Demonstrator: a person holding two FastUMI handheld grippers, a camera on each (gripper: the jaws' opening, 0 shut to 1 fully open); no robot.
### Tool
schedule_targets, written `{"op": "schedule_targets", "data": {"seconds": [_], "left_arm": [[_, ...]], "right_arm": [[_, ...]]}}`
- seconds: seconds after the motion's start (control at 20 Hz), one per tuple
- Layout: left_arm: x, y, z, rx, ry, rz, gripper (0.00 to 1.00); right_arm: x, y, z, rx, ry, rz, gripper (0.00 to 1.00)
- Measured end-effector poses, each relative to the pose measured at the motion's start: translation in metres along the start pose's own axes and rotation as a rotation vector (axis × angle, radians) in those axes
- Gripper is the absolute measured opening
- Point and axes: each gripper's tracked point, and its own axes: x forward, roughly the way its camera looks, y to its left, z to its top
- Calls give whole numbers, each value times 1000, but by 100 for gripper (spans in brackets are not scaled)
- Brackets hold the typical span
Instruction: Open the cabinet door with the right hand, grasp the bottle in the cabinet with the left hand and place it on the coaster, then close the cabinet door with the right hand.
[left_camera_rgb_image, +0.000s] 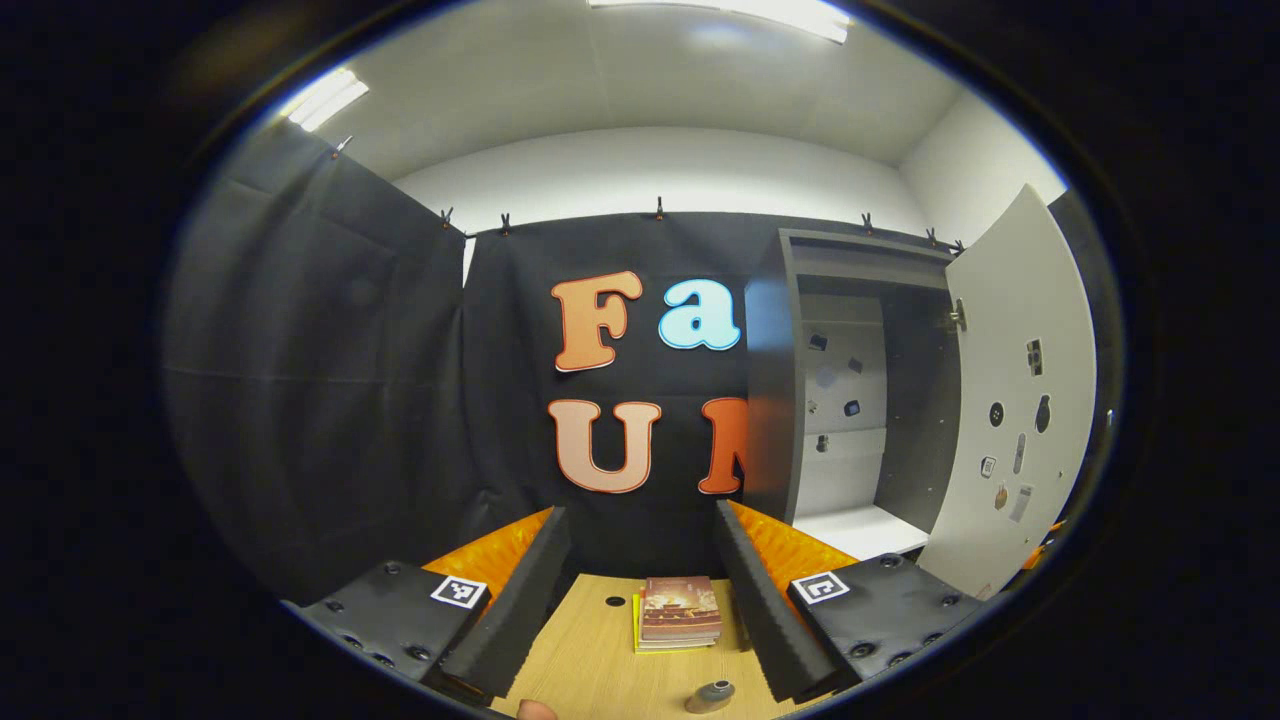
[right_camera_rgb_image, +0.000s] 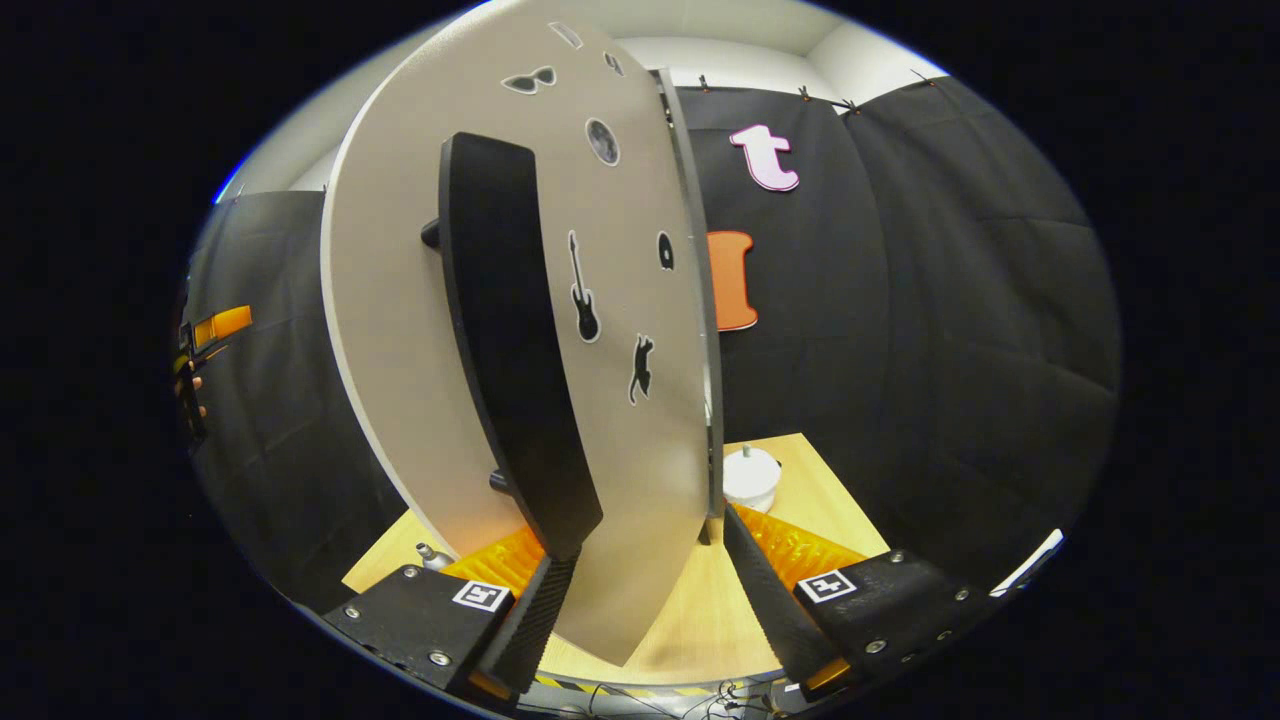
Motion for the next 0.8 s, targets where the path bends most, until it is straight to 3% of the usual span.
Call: {"op": "schedule_targets", "data": {"seconds": [0.35, 0.4, 0.45, 0.5, 0.55, 0.6, 0.65, 0.7, 0.8], "left_arm": [[-3, 50, 15, 58, -25, 58, 94], [-3, 55, 15, 62, -26, 60, 94], [-2, 61, 15, 67, -28, 64, 94], [-3, 67, 16, 74, -30, 69, 94], [-3, 73, 18, 83, -35, 73, 94], [-3, 79, 19, 94, -40, 79, 94], [-2, 85, 20, 106, -44, 86, 94], [-3, 91, 20, 116, -46, 95, 95], [-1, 100, 18, 110, -42, 98, 95]], "right_arm": [[13, 22, 0, 15, -9, 32, 89], [16, 24, -1, 26, -9, 36, 99], [19, 27, -1, 32, -10, 37, 89], [25, 27, -3, 35, -10, 38, 90], [29, 29, -4, 36, -11, 42, 99], [33, 31, -5, 36, -12, 48, 92], [37, 34, -6, 33, -13, 56, 100], [38, 36, -8, 28, -13, 61, 92], [44, 39, -10, 19, -12, 69, 93]]}}
